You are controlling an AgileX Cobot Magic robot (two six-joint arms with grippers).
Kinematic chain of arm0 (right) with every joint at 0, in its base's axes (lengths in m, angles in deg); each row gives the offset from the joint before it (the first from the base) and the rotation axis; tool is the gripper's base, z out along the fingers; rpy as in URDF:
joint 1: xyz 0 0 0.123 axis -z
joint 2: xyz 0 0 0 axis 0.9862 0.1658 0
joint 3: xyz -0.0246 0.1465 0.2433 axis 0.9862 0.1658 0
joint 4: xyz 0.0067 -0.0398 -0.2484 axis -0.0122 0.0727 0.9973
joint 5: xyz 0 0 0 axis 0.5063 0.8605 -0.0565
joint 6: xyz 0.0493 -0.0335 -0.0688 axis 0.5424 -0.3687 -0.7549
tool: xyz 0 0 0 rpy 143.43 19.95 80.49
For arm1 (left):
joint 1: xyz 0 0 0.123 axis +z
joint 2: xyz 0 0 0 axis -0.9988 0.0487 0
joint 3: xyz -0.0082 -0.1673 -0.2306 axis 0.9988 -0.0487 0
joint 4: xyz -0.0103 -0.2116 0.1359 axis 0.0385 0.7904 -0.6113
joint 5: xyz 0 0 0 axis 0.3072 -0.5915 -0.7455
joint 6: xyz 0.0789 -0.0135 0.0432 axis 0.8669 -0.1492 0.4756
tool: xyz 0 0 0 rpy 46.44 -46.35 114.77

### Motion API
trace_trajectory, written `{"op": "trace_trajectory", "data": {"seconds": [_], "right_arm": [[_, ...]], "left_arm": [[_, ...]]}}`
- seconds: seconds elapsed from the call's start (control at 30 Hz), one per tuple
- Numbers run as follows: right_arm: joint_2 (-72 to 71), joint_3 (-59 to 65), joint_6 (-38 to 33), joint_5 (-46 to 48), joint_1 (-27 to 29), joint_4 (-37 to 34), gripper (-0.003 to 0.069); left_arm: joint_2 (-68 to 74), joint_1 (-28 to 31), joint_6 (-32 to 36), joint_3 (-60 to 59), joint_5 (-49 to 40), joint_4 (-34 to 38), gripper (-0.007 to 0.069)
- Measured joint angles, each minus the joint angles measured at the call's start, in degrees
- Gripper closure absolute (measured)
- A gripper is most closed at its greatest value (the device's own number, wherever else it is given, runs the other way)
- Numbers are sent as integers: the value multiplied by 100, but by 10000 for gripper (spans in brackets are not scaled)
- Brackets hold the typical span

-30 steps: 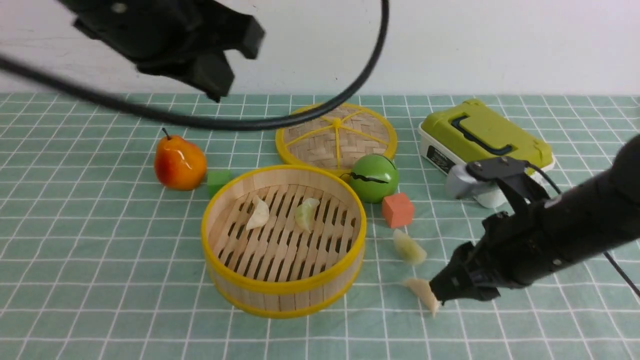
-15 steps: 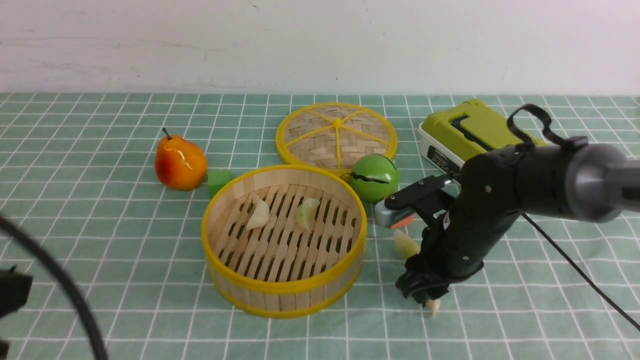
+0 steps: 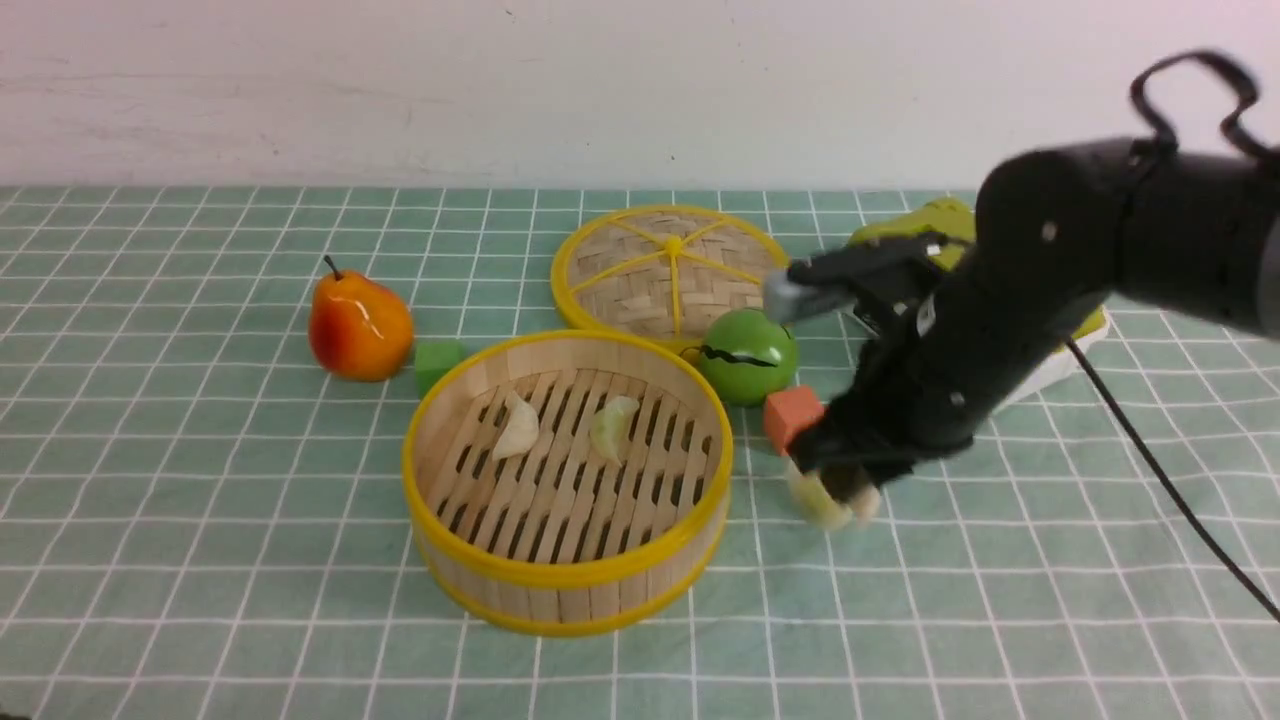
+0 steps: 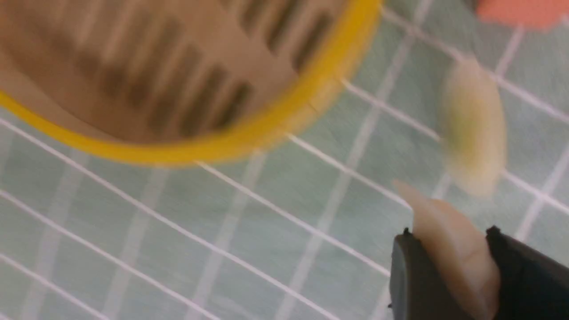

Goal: Put the dumplings into the steamer on the table with the blue tablecloth.
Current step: 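Place the dumpling in the bamboo steamer basket with the right gripper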

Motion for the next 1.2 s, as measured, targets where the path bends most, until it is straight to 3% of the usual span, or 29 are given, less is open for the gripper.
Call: {"op": "trace_trajectory", "data": {"seconds": [0.13,0.27,0.37,0.63,0.97,1.2], "right_arm": [[217,-671,-73,-240,-420,-774,466],[717,-1063,-63,-574,-944,-854,466],[1485,-1488,525,-898,-1360,-675,466],[2473,-2042,1817,-973,-1440,3,464],[2496,-2339,2112,-994,-1440,-305,225],[1873,-2878,1739,256,-1238,237,185]], "left_arm": [[-206,0,-44,-223,467,0,638],[-374,0,-44,-291,523,-11,638],[-515,0,-44,-336,552,-17,638],[-531,0,-49,-336,552,-17,638],[-531,0,-49,-347,703,-22,638],[-531,0,-61,-347,708,-22,638]]}}
